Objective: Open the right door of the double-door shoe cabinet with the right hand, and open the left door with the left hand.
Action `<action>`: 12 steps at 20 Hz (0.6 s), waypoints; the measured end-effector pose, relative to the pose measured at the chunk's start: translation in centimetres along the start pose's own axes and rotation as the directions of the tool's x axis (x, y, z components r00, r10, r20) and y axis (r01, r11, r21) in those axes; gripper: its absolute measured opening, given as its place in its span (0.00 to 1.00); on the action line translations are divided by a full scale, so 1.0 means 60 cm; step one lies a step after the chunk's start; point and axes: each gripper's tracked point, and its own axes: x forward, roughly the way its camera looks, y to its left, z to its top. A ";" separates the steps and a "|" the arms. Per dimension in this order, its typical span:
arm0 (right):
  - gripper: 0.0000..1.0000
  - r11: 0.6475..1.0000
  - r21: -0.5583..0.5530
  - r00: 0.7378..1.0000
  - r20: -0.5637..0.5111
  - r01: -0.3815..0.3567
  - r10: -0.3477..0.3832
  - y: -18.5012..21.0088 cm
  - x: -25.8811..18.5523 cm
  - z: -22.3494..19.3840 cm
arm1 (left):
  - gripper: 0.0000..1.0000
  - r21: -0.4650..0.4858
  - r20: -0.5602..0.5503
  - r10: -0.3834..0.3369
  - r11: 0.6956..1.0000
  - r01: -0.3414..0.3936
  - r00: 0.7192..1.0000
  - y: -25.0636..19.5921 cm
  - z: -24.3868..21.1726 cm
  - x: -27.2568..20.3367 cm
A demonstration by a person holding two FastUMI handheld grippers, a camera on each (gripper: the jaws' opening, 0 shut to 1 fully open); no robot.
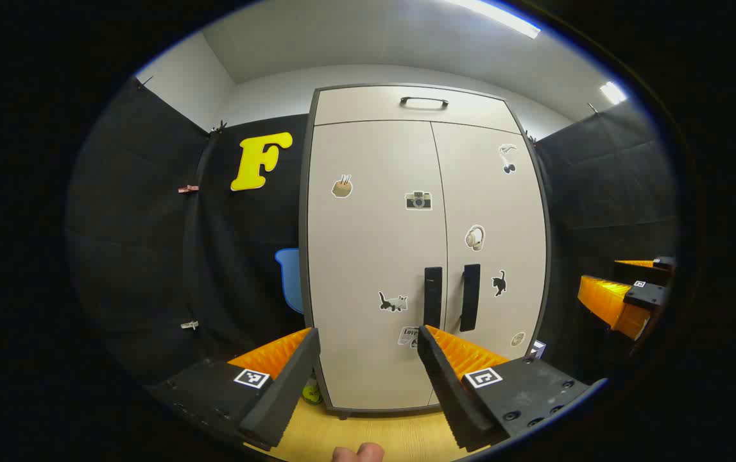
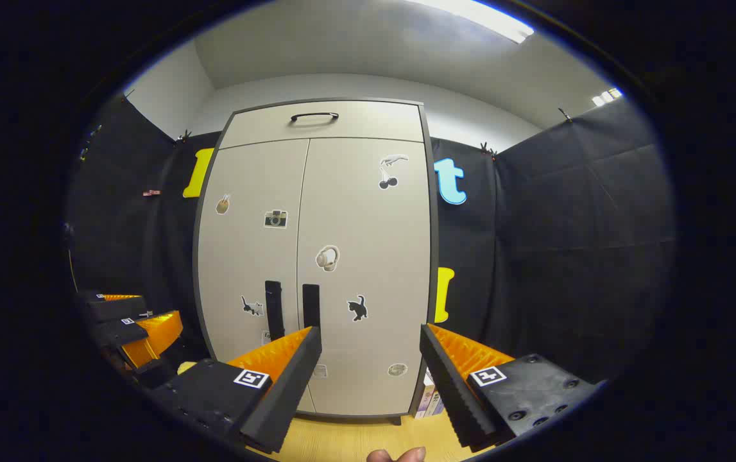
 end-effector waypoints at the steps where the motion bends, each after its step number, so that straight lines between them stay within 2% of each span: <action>1: 0.98 1.000 -0.002 1.000 -0.001 0.000 0.000 0.001 0.000 -0.001 | 0.94 0.001 0.001 0.000 1.000 0.000 1.000 0.001 -0.001 0.001; 12: 0.97 1.000 -0.009 1.000 -0.005 -0.007 0.007 0.013 0.008 -0.002 | 0.94 0.005 -0.006 0.005 1.000 -0.005 1.000 0.013 -0.005 0.011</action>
